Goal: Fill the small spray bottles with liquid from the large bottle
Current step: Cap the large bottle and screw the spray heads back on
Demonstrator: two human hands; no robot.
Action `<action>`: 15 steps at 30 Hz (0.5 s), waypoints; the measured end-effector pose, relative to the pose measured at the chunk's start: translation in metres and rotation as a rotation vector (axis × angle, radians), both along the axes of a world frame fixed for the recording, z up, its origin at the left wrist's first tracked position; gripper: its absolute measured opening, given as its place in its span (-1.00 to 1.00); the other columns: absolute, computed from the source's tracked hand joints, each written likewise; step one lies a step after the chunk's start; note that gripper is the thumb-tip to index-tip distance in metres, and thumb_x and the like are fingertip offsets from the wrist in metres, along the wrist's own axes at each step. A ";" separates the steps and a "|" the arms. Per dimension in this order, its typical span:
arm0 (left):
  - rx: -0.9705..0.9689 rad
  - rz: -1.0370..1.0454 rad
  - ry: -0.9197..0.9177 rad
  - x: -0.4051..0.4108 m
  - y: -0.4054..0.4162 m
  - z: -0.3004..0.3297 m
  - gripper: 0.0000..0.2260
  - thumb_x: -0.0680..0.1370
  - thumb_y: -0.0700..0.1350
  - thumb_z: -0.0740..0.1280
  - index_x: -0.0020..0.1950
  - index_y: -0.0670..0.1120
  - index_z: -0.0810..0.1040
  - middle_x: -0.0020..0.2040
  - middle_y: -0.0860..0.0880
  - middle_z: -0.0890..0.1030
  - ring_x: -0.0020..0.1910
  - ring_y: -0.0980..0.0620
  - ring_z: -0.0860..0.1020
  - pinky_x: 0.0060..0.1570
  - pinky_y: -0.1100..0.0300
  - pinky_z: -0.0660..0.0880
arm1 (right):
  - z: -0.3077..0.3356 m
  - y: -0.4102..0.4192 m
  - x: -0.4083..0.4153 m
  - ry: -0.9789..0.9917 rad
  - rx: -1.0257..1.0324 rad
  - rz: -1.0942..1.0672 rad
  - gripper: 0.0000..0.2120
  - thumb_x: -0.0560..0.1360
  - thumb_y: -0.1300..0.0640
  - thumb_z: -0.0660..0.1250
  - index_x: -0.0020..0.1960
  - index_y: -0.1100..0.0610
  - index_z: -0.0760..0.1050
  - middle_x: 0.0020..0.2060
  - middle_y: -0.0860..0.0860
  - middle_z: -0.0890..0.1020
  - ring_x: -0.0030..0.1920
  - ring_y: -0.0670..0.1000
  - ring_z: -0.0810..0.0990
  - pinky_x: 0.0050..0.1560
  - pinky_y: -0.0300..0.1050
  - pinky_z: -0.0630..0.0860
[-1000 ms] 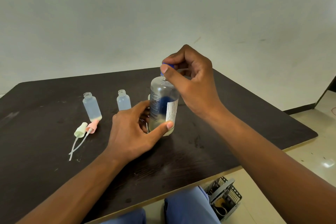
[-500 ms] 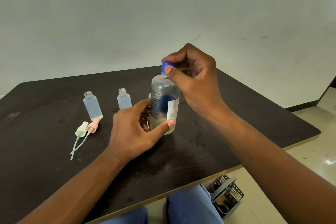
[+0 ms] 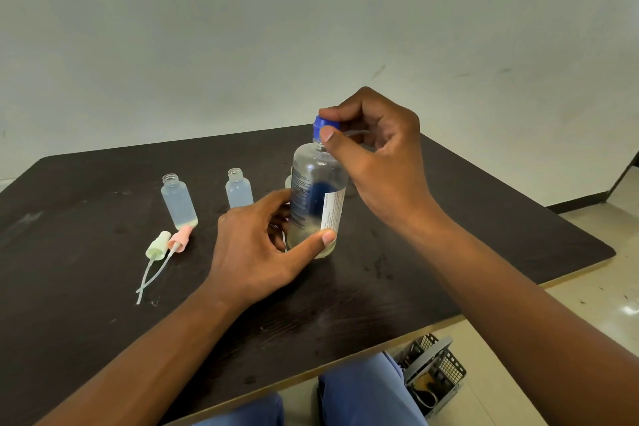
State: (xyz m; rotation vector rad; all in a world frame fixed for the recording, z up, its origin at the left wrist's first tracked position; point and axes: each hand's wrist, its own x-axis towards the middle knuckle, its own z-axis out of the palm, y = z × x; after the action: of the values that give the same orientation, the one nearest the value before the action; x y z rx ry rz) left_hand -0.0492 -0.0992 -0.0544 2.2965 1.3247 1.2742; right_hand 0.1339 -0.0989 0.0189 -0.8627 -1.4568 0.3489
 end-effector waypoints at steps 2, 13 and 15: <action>0.007 -0.010 0.005 0.000 0.000 0.000 -0.34 0.40 0.45 0.41 0.32 0.04 0.63 -0.05 0.23 0.66 -0.22 0.23 0.63 -0.19 0.33 0.55 | 0.001 0.000 0.001 -0.001 -0.010 -0.009 -0.88 0.50 0.30 0.53 -0.07 0.11 0.67 -0.16 -0.13 0.73 -0.11 -0.08 0.69 0.00 -0.03 0.66; 0.023 -0.037 -0.116 0.003 -0.001 0.003 -0.44 0.40 0.38 0.46 0.29 0.11 0.62 -0.10 0.38 0.61 -0.15 0.29 0.65 -0.20 0.48 0.50 | -0.002 -0.018 0.008 -0.115 -0.118 0.010 -0.57 0.55 0.03 0.55 0.38 -0.13 0.58 0.06 -0.12 0.70 0.11 -0.09 0.66 0.09 -0.20 0.61; 0.025 -0.055 -0.124 0.003 -0.001 0.003 -0.45 0.41 0.36 0.47 0.29 0.09 0.63 -0.10 0.37 0.62 -0.15 0.30 0.65 -0.19 0.48 0.50 | -0.012 -0.021 0.014 -0.143 -0.157 0.012 -0.42 0.53 -0.06 0.56 0.50 -0.14 0.46 0.14 -0.12 0.68 0.19 -0.07 0.65 0.17 -0.11 0.62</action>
State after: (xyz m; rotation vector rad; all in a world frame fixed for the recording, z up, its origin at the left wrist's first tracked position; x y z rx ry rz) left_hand -0.0462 -0.1000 -0.0511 2.2137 1.2035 1.3985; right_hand 0.1482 -0.1199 0.0068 -1.0227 -1.5823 0.4222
